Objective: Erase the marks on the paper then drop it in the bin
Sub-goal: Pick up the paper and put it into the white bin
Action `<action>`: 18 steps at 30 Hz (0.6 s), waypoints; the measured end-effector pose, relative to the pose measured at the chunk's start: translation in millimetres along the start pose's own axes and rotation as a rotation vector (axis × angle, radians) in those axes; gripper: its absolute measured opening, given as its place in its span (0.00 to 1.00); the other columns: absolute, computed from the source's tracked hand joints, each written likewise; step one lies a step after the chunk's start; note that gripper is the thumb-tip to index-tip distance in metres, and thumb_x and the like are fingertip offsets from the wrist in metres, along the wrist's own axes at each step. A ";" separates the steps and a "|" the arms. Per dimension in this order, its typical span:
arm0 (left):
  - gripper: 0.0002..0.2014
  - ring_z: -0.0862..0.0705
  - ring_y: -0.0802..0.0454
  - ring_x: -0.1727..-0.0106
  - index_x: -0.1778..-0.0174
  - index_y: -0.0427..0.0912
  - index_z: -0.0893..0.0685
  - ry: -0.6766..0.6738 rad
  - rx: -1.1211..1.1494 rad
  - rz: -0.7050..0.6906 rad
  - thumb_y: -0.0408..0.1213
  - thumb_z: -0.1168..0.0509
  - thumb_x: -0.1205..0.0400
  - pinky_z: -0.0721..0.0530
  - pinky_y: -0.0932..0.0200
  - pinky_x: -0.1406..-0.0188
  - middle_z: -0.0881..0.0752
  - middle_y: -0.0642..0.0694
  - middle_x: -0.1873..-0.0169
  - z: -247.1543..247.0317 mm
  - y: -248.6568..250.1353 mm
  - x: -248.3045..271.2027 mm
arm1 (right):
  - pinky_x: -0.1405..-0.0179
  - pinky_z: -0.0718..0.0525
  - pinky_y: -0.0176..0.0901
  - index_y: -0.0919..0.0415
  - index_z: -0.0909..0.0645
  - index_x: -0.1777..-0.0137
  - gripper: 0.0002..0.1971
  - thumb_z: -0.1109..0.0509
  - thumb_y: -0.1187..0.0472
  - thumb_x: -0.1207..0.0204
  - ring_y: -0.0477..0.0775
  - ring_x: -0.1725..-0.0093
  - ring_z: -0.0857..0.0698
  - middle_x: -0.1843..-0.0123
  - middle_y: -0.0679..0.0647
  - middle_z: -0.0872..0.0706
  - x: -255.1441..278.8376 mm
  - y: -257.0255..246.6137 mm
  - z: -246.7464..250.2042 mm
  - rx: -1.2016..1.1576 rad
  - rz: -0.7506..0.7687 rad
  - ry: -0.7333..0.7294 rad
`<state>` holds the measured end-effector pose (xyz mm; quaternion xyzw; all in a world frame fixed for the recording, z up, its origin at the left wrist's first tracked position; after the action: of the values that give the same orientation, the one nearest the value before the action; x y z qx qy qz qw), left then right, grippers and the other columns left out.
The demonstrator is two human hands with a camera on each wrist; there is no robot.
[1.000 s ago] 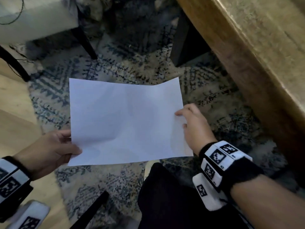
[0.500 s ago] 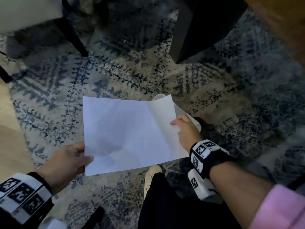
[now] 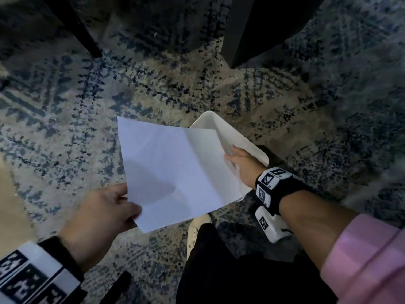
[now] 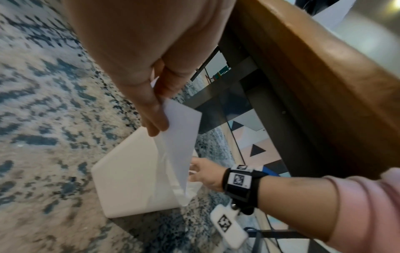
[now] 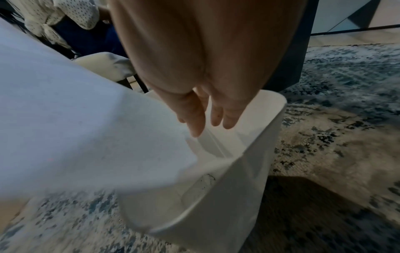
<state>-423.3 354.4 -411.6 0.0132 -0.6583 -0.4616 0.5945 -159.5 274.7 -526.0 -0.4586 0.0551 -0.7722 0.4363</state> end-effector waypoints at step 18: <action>0.17 0.15 0.53 0.71 0.50 0.39 0.16 -0.065 0.085 -0.075 0.16 0.40 0.26 0.12 0.66 0.71 0.16 0.35 0.77 -42.4 31.8 13.3 | 0.22 0.68 0.41 0.44 0.66 0.19 0.32 0.61 0.39 0.21 0.34 0.21 0.67 0.18 0.38 0.66 63.4 -130.8 -47.1 -0.299 0.369 -0.206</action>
<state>-376.6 340.0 -387.2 0.0484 -0.6953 -0.4553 0.5540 -289.3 294.2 -447.7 -0.5762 0.2066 -0.6121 0.5006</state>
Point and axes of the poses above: each hand's wrist, its own x-axis away from the middle knuckle, its own z-axis out of the back of the hand, y = z × x, the point moved 7 cm from there along -x, towards the middle knuckle
